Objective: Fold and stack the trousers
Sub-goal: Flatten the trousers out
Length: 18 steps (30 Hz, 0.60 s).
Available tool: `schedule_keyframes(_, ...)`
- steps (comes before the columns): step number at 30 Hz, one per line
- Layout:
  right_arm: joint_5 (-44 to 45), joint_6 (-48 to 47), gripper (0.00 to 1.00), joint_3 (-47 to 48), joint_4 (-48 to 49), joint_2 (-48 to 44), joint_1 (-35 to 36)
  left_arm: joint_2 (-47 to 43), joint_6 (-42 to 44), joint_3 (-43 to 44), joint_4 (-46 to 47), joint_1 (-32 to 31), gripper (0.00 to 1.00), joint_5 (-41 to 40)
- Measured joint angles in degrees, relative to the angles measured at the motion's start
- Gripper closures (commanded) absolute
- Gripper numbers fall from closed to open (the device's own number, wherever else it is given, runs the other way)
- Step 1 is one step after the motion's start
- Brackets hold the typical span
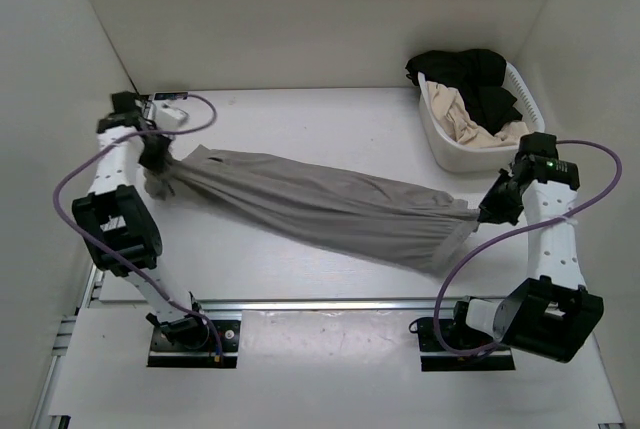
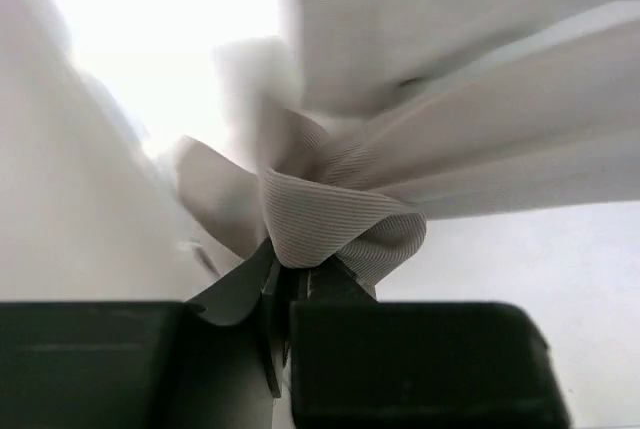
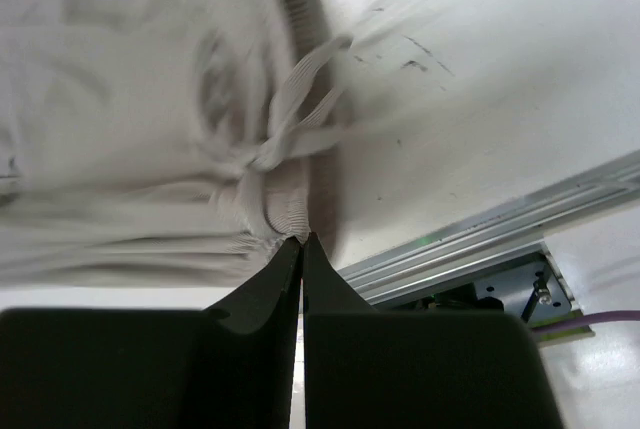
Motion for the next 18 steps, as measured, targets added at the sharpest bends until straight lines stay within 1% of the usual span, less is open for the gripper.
schedule_keyframes(1, 0.0, 0.0, 1.0, 0.1, -0.3, 0.0, -1.3, 0.4, -1.2, 3.0, 0.0, 2.0, 0.86, 0.3)
schedule_keyframes(2, 0.0, -0.1, 1.0, 0.2, -0.6, 0.0, -1.9, 0.9, -2.2, 6.1, -1.7, 4.7, 0.82, 1.0)
schedule_keyframes(3, -0.1, -0.3, 1.0, 0.2, -0.9, 0.0, -2.6, 1.2, -3.0, 7.9, -2.9, 6.6, 0.8, 1.7)
schedule_keyframes(5, -1.0, -0.5, 1.0, 0.2, -1.2, 0.0, -3.1, 1.5, -3.8, 9.4, -5.9, 9.8, 0.8, 2.9)
schedule_keyframes(9, -3.7, -1.7, 1.0, 0.2, -1.3, 0.0, -3.0, 3.0, -3.7, 8.8, -13.0, 13.4, 0.8, 5.9)
schedule_keyframes(15, -6.3, -2.9, 1.0, 1.4, -1.6, 0.0, -3.1, 3.3, -1.6, 4.5, -18.9, 17.7, 0.8, 7.6)
schedule_keyframes(17, -7.2, -3.3, 1.0, 1.9, -1.7, 0.0, -3.1, 3.3, -0.7, 3.4, -20.5, 20.0, 0.77, 7.6)
schedule_keyframes(18, -7.8, -3.3, 1.0, 2.1, -1.9, 0.0, -3.1, 3.3, -0.4, 3.2, -21.0, 20.8, 0.77, 7.7)
